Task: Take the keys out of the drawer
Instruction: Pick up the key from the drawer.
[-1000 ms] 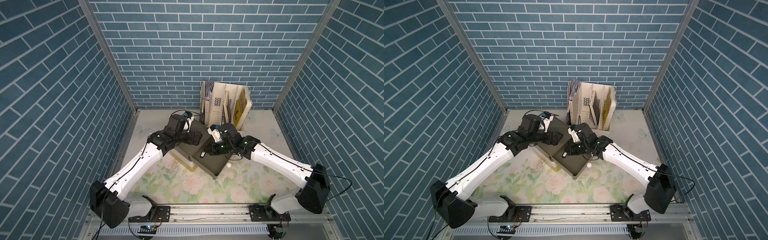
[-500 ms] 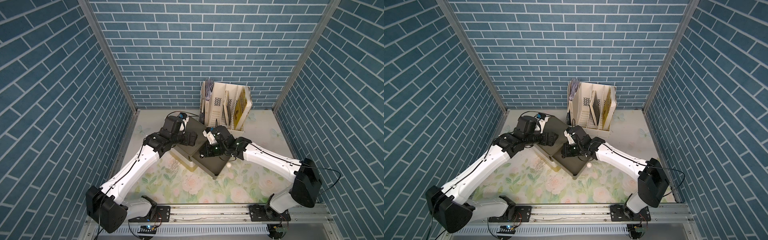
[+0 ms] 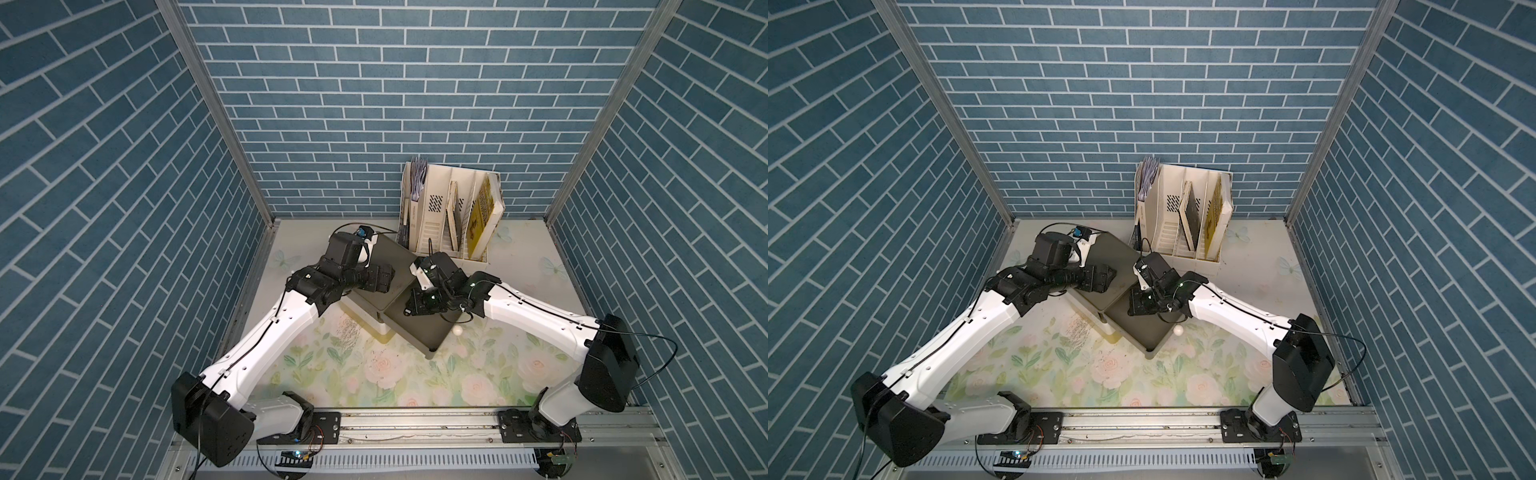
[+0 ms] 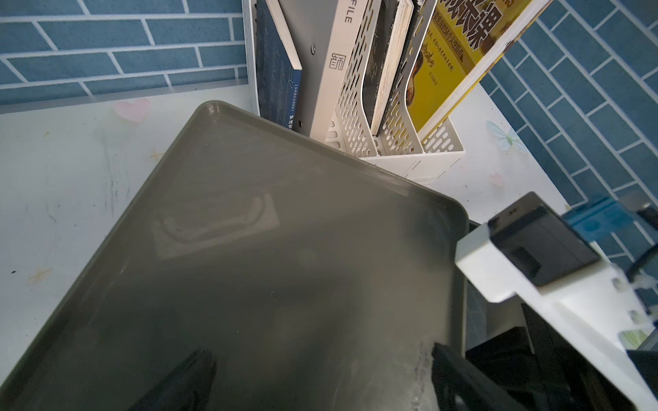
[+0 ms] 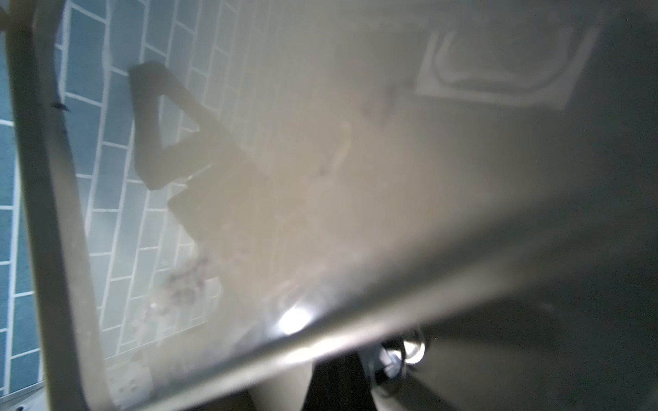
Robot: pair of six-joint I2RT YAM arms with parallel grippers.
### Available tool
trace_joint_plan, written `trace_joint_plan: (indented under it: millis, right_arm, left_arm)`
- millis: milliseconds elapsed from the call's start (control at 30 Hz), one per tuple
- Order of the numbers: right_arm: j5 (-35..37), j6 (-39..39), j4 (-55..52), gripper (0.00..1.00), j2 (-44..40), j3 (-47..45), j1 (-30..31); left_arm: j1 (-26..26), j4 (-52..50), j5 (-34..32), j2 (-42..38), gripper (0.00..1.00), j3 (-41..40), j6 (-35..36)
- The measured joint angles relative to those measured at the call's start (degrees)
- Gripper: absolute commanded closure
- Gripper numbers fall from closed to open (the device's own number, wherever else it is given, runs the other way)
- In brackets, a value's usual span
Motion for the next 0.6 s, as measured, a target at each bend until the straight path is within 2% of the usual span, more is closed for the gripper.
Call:
trace_joint_plan:
  millis: [433,500,600]
  right_arm:
    - [4.4,-1.2,-7.4,1.00,-3.0,0.0,-1.3]
    - [4.7,-1.6,-8.1,0.93,-3.5,0.1,-1.5]
    - [5.1,-1.9,-9.5,0.76,-3.8,1.8,-1.6]
  left_arm:
    - [0.0,0.2,0.9,0.0,0.00,-0.1,-0.5]
    - [0.0,0.5,1.1,0.0,0.00,-0.2,-0.6]
    - [0.0,0.6,1.5,0.0,0.00,-0.3,-0.7]
